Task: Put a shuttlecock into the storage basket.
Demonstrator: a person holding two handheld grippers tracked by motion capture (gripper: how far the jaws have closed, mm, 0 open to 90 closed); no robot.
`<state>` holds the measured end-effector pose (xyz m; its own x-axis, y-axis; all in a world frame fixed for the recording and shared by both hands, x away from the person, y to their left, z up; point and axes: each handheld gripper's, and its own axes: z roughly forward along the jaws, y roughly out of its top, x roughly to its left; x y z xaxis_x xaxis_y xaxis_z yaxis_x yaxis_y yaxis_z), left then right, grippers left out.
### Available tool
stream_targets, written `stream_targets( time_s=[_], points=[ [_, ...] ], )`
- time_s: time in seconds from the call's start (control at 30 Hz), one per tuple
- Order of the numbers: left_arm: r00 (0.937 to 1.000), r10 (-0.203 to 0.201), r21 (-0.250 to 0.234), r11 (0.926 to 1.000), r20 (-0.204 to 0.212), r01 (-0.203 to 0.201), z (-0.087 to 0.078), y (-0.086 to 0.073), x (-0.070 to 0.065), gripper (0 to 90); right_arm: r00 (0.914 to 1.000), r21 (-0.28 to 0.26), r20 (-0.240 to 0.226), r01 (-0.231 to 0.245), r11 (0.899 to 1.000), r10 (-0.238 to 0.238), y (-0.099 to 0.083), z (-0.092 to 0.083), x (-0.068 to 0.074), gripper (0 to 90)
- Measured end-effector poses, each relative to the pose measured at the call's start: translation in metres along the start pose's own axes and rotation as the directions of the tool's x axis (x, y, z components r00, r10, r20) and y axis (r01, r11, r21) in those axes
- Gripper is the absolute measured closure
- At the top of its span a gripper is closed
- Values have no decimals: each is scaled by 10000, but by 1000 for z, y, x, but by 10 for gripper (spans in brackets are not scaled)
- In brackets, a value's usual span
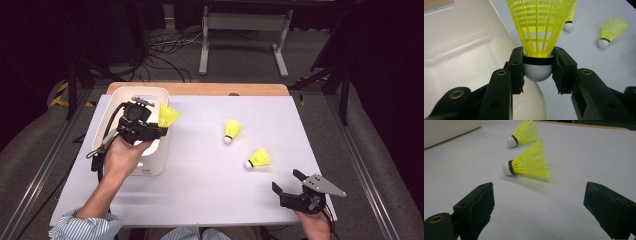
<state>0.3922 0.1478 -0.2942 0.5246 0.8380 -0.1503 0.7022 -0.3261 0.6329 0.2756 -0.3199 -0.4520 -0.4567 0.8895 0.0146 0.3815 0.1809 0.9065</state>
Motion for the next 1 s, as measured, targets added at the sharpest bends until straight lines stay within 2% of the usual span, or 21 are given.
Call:
stream_targets(
  time_s=[0.63,1.0],
  points=[
    [9971,-567,-63,9984,-513,565,4,0,25,646,10000,14,6,-16,10000,16,0,0,0,101],
    [9944,-872,61,9961,-602,877,12,1,40,645,10000,24,10,-23,10000,23,0,0,0,101]
  ],
)
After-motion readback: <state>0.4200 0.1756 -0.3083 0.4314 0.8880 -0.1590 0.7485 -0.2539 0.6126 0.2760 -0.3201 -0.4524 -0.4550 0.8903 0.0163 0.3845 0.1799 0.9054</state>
